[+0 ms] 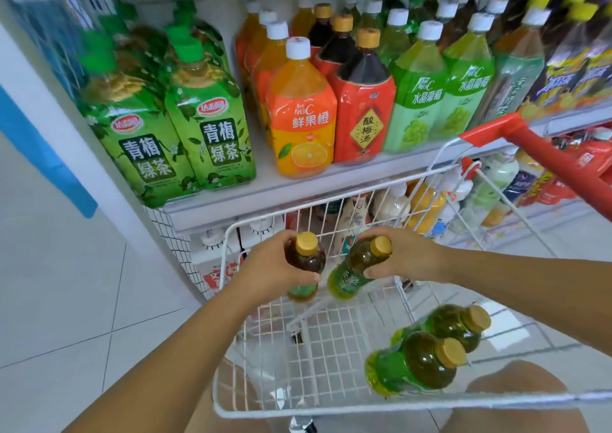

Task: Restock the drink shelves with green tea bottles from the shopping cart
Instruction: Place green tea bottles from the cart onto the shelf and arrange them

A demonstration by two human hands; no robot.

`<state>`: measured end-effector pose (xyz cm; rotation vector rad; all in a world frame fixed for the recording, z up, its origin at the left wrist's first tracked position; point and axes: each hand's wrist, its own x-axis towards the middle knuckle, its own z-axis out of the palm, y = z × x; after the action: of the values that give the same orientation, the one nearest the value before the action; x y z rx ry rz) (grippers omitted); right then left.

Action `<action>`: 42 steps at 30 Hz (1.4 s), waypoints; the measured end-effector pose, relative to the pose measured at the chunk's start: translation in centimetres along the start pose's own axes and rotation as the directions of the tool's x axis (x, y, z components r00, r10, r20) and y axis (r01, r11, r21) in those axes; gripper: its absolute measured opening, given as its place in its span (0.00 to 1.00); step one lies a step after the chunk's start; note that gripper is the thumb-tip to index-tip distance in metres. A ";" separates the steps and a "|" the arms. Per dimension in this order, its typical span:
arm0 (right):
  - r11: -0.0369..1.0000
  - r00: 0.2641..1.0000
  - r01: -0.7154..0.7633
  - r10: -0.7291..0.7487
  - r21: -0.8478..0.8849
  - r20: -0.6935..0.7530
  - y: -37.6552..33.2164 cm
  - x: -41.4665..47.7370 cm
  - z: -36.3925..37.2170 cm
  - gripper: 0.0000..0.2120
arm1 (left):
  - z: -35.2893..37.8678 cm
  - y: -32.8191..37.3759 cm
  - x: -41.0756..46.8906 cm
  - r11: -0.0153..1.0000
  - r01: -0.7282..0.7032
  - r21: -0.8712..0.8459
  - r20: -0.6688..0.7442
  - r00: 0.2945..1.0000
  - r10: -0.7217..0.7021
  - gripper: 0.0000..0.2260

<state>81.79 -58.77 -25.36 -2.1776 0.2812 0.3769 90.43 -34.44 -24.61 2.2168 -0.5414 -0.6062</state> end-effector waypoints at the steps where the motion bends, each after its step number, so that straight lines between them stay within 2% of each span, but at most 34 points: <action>1: 1.000 1.000 -0.009 0.010 0.021 -0.013 0.5 0.7 0.2 0.25 | 0.0 -0.2 0.6 0.999 0.026 0.025 0.001 1.000 -0.026 0.28; 5: 0.994 0.999 -0.021 0.025 0.104 -0.040 1.7 2.4 1.2 0.26 | 1.1 -0.9 1.7 0.997 0.070 0.020 0.134 0.988 -0.072 0.31; 9: 0.984 1.000 -0.016 0.013 0.177 0.018 2.2 2.0 2.4 0.34 | 2.2 -1.1 1.7 0.999 -0.029 0.024 0.213 0.977 0.023 0.31; 11: 0.984 1.000 0.018 -0.019 0.177 0.003 2.4 1.8 3.1 0.38 | 2.5 -1.2 1.9 0.997 -0.057 0.044 0.272 0.961 0.043 0.33; 14: 0.989 0.999 0.029 -0.025 0.143 -0.028 2.1 2.1 3.3 0.34 | 3.1 -1.3 2.2 0.983 -0.103 0.153 0.319 0.947 0.050 0.38; 17: 0.995 0.996 0.020 -0.011 0.096 -0.093 2.2 2.4 3.6 0.35 | 3.6 -1.4 2.3 0.963 -0.142 0.228 0.265 0.961 0.078 0.37; 22: 0.994 0.989 0.036 -0.020 0.105 -0.148 0.1 0.8 2.2 0.32 | 3.0 -1.0 1.7 0.949 -0.186 0.253 0.237 0.963 0.126 0.32; 25: 0.990 0.978 0.094 -0.072 0.104 -0.197 -3.1 -0.6 -0.3 0.35 | 0.9 0.1 0.6 0.979 -0.180 0.099 0.166 0.973 0.162 0.29; 28: 0.983 0.947 0.174 -0.149 0.064 -0.286 -7.1 -2.2 -2.5 0.35 | -2.8 3.1 -0.9 0.968 -0.249 -0.007 0.034 0.968 0.249 0.27; 32: 0.911 0.853 0.400 -0.328 0.104 -0.407 -12.8 -4.4 -4.6 0.27 | -8.6 7.4 -2.8 0.925 -0.365 -0.108 -0.149 0.926 0.348 0.23; 35: 0.822 0.706 0.569 -0.465 0.037 -0.535 -17.9 -5.9 -6.2 0.23 | -12.9 10.2 -3.7 0.865 -0.475 -0.164 -0.323 0.854 0.408 0.26; 37: 0.755 0.604 0.656 -0.528 -0.004 -0.598 -21.2 -6.3 -7.6 0.24 | -15.6 11.9 -4.1 0.823 -0.542 -0.168 -0.431 0.791 0.433 0.23; 40: 0.653 0.480 0.756 -0.585 -0.029 -0.654 -25.6 -6.6 -10.0 0.20 | -19.6 13.8 -4.3 0.772 -0.611 -0.173 -0.583 0.696 0.419 0.19; 42: 0.575 0.384 0.815 -0.635 -0.078 -0.670 -28.4 -6.9 -11.7 0.18 | -22.3 14.6 -4.5 0.752 -0.646 -0.134 -0.670 0.618 0.411 0.20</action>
<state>86.80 -51.17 4.84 -1.8377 -0.3028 -0.9159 96.85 -28.53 0.99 1.6145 -0.6466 0.3242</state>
